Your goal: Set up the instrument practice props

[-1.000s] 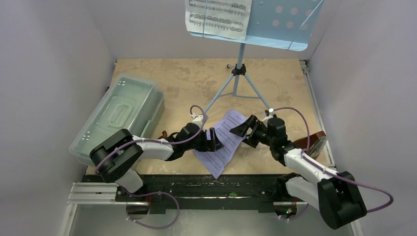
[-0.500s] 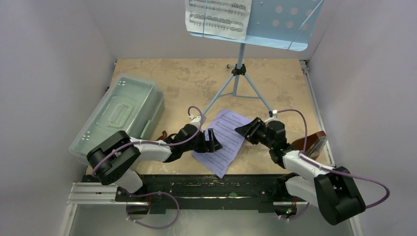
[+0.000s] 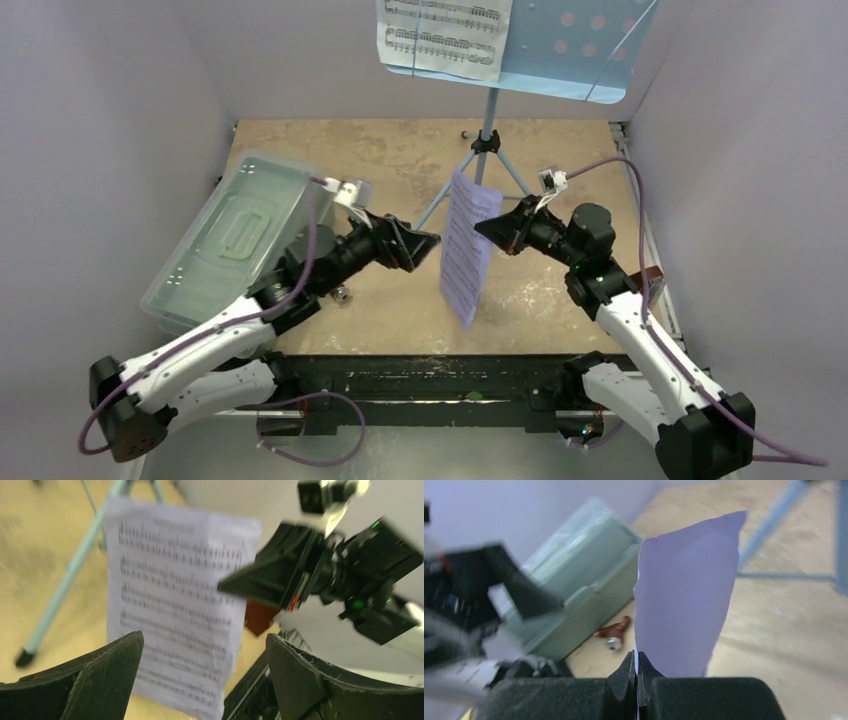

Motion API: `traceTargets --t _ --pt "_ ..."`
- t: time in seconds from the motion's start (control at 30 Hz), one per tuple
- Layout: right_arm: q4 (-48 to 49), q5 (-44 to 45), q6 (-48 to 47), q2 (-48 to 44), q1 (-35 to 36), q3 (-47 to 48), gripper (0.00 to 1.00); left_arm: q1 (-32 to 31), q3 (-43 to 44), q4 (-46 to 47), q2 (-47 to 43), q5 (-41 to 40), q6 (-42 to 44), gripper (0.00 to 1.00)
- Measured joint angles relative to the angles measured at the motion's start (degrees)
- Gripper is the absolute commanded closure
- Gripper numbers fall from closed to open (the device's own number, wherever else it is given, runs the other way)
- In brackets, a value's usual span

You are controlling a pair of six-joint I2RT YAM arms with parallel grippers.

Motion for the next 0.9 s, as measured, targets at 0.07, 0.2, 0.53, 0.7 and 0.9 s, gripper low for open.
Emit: traceTargets --t 0.07,0.2,0.53,0.7,0.9 --pt "-2.7 -7.0 -3.7 -2.3 0.0 4.7 1.0 0.0 5.9 -3.9 -4.9 -2.9 4.5 0.07" --pt "-9.4 -18.8 -8.6 -5.4 0.0 13.9 1.0 0.0 15.4 -10.5 -10.9 -6.3 12.9 0.04" --pt "-14.2 -34.2 -10.7 -11.7 0.0 34.2 1.0 0.0 19.8 -18.1 -14.5 8.6 21.2 0.01" --pt "-12.8 -37.3 -10.1 -12.1 0.0 36.5 1.0 0.0 19.8 -17.9 -13.4 19.1 20.2 0.11" --pt "-11.5 -37.8 -8.2 -11.6 0.0 33.7 1.0 0.0 19.6 -15.0 -11.5 28.6 16.4 0.52"
